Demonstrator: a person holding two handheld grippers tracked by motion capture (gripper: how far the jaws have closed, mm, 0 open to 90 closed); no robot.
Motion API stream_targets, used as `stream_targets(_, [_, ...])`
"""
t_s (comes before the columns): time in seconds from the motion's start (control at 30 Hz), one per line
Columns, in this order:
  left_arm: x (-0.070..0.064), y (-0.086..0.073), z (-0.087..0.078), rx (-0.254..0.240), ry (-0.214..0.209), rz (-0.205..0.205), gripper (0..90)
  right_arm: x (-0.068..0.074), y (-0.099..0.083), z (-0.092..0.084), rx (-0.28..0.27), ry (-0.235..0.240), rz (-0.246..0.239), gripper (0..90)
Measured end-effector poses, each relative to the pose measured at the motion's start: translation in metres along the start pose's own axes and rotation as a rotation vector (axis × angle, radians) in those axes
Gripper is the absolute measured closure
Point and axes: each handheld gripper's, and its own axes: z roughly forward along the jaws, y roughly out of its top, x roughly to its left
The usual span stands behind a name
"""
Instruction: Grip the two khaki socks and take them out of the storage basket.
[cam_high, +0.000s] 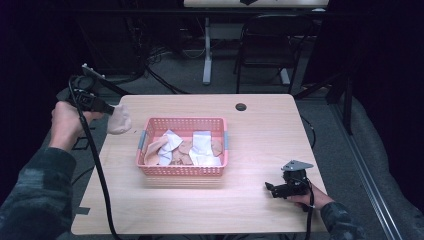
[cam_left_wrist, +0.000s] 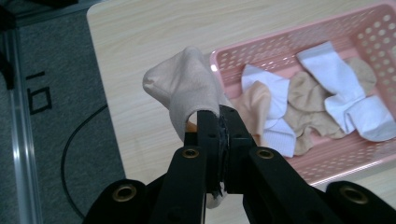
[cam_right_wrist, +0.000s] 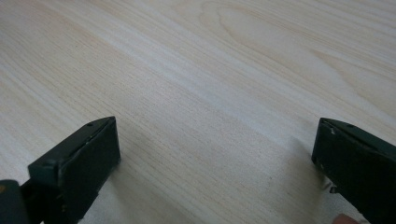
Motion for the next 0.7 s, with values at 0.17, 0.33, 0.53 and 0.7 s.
stream_targets(0.17, [0.011, -0.006, 0.004, 0.016, 0.023, -0.022, 88.1, 0.000, 0.000, 0.000, 0.000, 0.000, 0.000, 0.2])
stream_targets(0.33, [0.020, -0.017, 0.023, 0.054, 0.042, -0.043, 88.1, 0.000, 0.000, 0.000, 0.000, 0.000, 0.000, 0.2])
stream_targets(0.53, [0.020, -0.026, 0.042, 0.085, 0.046, -0.034, 88.1, 0.000, 0.000, 0.000, 0.000, 0.000, 0.000, 0.2])
stream_targets(0.7, [0.018, -0.036, 0.065, 0.123, 0.045, -0.026, 88.0, 0.000, 0.000, 0.000, 0.000, -0.001, 0.000, 0.3])
